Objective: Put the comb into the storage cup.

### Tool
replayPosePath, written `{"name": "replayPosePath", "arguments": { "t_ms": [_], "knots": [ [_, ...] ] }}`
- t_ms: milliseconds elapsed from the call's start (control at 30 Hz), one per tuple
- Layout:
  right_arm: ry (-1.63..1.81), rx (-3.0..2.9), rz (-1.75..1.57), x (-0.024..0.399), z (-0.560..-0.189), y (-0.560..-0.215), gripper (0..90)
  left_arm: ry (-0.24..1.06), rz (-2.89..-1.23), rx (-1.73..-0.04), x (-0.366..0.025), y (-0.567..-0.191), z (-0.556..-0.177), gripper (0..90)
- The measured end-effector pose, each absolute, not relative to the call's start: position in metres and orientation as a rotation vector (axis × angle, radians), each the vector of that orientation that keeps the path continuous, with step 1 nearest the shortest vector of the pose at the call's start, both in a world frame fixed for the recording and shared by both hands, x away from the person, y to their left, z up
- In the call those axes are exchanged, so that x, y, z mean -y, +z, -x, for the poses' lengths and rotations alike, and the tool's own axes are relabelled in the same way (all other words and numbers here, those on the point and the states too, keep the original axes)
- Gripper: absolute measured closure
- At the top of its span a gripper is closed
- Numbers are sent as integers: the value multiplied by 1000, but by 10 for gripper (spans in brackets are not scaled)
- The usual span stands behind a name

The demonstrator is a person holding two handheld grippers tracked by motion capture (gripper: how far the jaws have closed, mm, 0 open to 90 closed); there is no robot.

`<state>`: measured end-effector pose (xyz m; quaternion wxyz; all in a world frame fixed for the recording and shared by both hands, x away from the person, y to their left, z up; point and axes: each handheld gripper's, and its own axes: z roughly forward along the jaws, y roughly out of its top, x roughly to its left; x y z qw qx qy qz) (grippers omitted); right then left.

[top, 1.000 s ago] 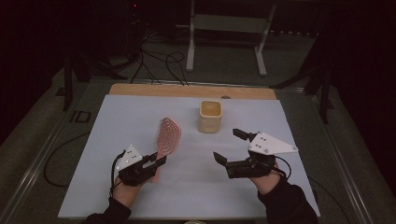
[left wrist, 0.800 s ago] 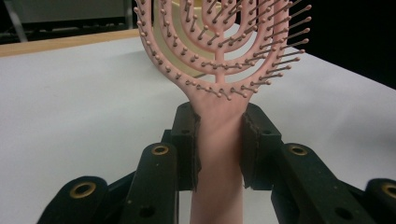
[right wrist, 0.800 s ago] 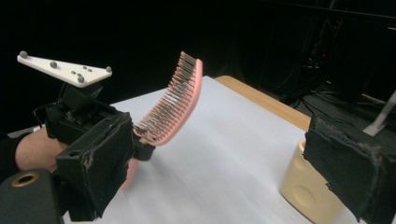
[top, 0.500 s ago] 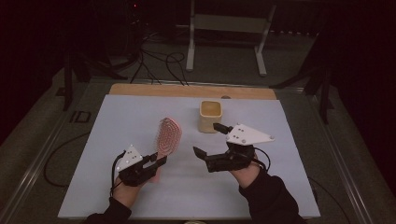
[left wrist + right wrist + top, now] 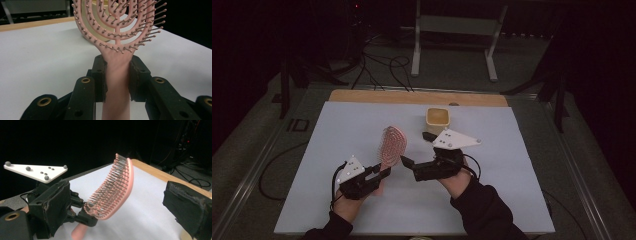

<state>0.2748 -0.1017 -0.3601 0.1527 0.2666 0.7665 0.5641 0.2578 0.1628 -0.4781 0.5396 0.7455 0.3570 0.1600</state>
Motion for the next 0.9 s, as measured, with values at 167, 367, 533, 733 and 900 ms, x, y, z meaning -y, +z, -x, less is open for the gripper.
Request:
{"name": "replayPosePath", "arguments": {
  "t_ms": [167, 367, 533, 733, 900],
  "knots": [
    [1637, -2193, -804, 91, -279, -366, 76, 379, -1768, -847, -163, -478, -258, 714],
    [1665, -2169, -840, 82, -282, -370, 78, 381, -1763, -841, -163, -479, -258, 713],
    [1700, -2176, -905, 79, -289, -374, 107, 375, -1760, -835, -162, -478, -257, 713],
    [1743, -2211, -1008, 76, -299, -380, 173, 379, -1759, -830, -162, -478, -257, 714],
    [1747, -2254, -1031, 72, -302, -383, 243, 372, -1753, -812, -162, -478, -256, 714]
  ]
}}
